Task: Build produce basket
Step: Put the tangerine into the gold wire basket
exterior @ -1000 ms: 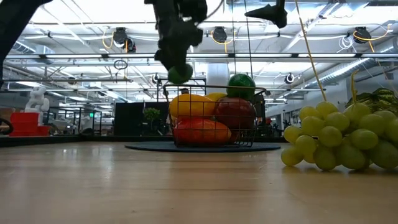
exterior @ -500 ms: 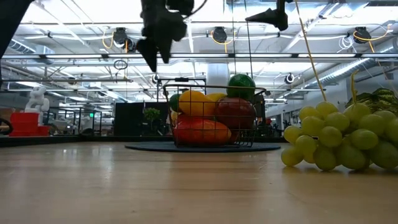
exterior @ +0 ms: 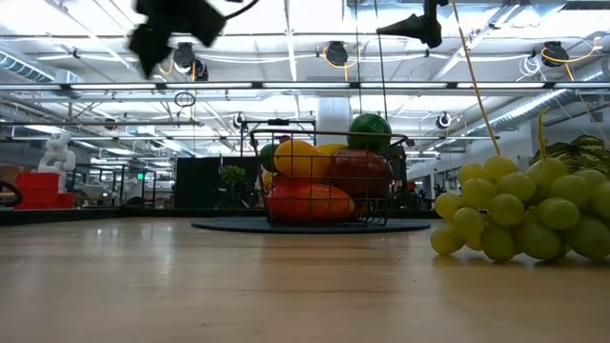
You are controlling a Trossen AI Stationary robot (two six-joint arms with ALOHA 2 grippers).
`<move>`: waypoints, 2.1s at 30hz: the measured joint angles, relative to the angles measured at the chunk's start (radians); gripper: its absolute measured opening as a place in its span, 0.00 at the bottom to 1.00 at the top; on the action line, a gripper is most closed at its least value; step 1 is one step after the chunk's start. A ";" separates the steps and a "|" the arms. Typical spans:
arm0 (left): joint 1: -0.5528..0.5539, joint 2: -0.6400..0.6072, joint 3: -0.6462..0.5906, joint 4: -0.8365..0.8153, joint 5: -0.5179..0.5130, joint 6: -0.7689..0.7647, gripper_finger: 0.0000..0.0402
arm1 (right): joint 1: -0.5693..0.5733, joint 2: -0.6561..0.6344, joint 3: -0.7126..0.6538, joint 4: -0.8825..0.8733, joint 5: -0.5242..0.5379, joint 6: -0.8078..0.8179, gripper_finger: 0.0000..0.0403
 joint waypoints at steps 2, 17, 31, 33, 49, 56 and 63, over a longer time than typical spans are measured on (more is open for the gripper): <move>-0.020 -0.044 -0.081 0.002 0.057 -0.076 0.61 | 0.000 0.000 0.000 -0.002 0.000 -0.013 0.97; -0.138 -0.127 -0.504 0.009 0.234 -0.338 0.61 | 0.000 0.000 0.000 -0.007 -0.005 -0.115 0.97; -0.221 -0.126 -0.689 0.214 0.359 -0.394 0.61 | 0.001 0.000 0.000 -0.015 -0.136 -0.141 0.97; -0.236 -0.126 -0.689 0.261 0.362 -0.417 0.61 | 0.001 0.000 0.000 -0.015 -0.137 -0.143 0.97; -0.324 -0.113 -0.747 0.358 0.370 -0.532 0.61 | 0.001 0.000 0.000 -0.018 -0.163 -0.194 0.97; -0.323 -0.113 -0.750 0.387 0.341 -0.528 0.53 | 0.001 0.000 0.000 -0.019 -0.163 -0.201 0.97; -0.324 -0.113 -0.750 0.399 0.338 -0.560 0.33 | 0.001 0.000 0.000 -0.022 -0.163 -0.200 0.97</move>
